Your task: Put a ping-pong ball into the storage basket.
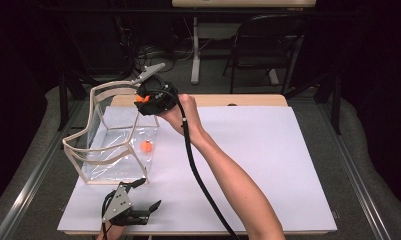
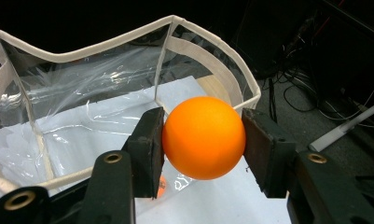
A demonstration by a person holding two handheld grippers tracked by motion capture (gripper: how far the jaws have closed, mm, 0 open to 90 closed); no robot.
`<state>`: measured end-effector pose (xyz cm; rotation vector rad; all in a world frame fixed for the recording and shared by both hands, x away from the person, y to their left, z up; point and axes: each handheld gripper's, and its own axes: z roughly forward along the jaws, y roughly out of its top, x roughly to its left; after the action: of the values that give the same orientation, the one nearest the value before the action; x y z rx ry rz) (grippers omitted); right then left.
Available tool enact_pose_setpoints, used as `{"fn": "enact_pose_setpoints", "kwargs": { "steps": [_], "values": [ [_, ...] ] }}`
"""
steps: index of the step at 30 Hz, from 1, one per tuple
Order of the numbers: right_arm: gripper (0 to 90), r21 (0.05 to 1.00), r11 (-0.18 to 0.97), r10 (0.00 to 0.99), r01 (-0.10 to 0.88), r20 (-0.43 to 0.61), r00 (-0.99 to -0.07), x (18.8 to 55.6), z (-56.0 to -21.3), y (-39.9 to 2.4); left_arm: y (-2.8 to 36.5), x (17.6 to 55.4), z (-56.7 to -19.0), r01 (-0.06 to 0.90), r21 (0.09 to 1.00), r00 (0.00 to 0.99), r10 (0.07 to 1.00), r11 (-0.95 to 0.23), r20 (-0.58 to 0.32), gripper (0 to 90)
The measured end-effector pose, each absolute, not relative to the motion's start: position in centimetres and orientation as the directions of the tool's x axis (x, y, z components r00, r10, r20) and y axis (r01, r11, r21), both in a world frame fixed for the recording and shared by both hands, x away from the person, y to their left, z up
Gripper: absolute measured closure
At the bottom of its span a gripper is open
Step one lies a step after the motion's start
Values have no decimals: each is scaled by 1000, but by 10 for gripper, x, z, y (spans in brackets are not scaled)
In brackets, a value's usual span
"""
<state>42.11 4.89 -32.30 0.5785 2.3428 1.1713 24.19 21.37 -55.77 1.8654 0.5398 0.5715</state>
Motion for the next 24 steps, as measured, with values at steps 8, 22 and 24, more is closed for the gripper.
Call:
{"fn": "enact_pose_setpoints", "kwargs": {
  "steps": [8, 22, 24],
  "values": [
    [506, 819, 551, 548, 159, -212, -809, 423, -322, 55, 214, 242, -558, 100, 937, 784, 607, -335, 133, 155],
    [505, 816, 559, 527, 148, -211, -824, 425, -322, 73, 214, 242, -558, 101, 939, 784, 608, -329, 129, 155],
    [505, 813, 563, 522, 148, -212, -826, 425, -322, 76, 214, 242, -558, 101, 939, 784, 608, -328, 128, 155]
  ]
}}
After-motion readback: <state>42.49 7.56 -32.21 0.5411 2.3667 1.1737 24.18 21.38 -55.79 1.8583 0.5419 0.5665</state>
